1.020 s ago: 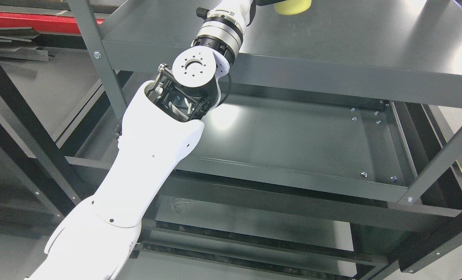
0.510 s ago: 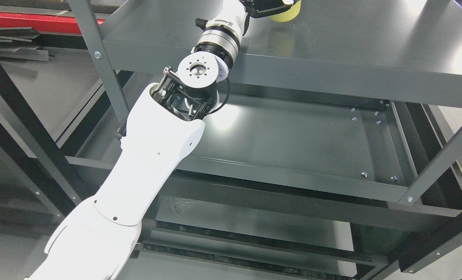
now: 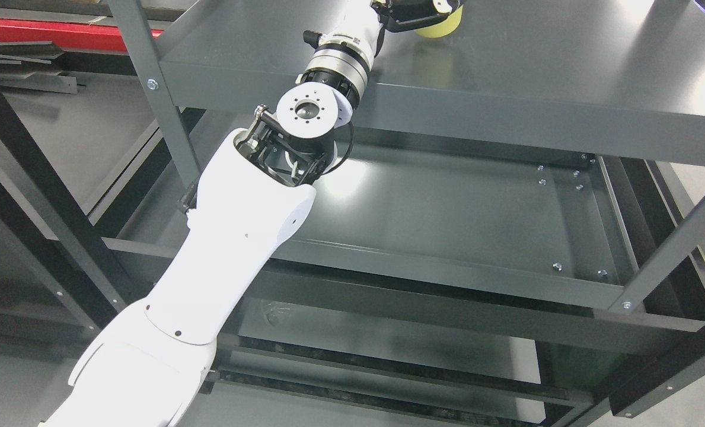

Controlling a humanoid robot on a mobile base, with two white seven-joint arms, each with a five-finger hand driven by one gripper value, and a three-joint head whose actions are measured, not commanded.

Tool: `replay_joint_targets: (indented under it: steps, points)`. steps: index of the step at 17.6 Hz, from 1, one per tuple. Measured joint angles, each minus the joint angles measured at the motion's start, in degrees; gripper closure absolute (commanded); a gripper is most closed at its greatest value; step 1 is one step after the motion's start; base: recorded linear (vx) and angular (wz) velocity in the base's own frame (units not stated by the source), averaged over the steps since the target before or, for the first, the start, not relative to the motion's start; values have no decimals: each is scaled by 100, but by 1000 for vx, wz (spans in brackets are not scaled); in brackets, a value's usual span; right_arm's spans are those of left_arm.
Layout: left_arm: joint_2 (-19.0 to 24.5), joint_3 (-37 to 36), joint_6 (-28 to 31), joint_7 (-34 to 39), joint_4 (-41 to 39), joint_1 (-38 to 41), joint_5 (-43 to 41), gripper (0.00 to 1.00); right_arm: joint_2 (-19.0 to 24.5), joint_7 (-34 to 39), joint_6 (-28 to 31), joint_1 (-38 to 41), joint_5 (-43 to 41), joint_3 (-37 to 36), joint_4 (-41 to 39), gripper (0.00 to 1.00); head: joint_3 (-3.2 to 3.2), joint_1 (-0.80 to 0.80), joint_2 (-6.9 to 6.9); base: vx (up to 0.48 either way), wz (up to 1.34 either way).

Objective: Place yellow IKEA cup on middle right shelf

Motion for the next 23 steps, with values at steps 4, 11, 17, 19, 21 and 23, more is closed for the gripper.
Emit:
replay_joint_targets:
  steps: [4, 11, 17, 19, 21, 23]
  points:
    - [0, -21, -4, -5, 0, 1, -12, 1, 0, 0, 0, 0, 0, 0, 0, 1, 0, 0, 0, 0, 0]
    - [0, -12, -98, 194, 0, 22, -11, 100, 0, 0, 0, 0, 0, 0, 0, 1, 0, 0, 0, 0, 0]
    - [-1, -30, -356, 570, 29, 32, -9, 11, 0, 0, 0, 0, 0, 0, 0, 1, 0, 0, 0, 1, -10]
    - [-1, -64, -217, 570, 40, 22, -16, 1, 0, 0, 0, 0, 0, 0, 0, 1, 0, 0, -1, 0, 0]
    - [0, -95, -137, 560, 48, 15, -22, 1, 0, 0, 0, 0, 0, 0, 1, 1, 0, 0, 0, 0, 0]
    - [0, -124, -113, 554, 55, 13, -37, 1, 0, 0, 0, 0, 0, 0, 1, 1, 0, 0, 0, 0, 0]
